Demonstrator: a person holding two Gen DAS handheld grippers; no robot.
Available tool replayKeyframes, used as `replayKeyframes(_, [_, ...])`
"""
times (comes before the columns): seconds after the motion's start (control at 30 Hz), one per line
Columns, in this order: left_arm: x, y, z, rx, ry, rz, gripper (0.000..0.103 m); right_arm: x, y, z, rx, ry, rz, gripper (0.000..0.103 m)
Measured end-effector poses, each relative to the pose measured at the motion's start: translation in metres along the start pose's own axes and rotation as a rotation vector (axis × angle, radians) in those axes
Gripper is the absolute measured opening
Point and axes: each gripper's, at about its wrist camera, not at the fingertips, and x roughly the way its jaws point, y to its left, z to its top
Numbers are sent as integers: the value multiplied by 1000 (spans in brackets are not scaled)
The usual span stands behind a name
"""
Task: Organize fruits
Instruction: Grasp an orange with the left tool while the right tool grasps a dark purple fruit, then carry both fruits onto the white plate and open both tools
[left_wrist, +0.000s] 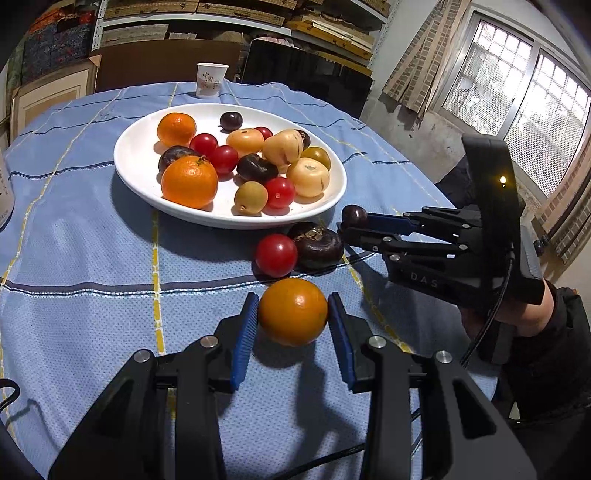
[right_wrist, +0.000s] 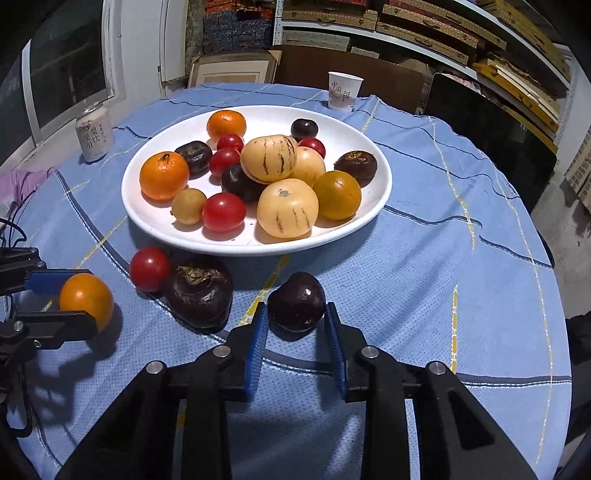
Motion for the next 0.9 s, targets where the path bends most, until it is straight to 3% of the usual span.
replayKeyframes(0.4, [-1, 0, 0, 1, -3, 9, 37, -22, -2, -14, 76, -32, 82, 31])
replayKeyframes(0.63, [-5, -7, 0, 28, -21, 65, 37, -37, 4, -23, 86, -66, 121, 31])
replayKeyframes(0.9, [-32, -16, 22, 72, -93, 122, 37, -63, -1, -2, 99, -145, 159, 31])
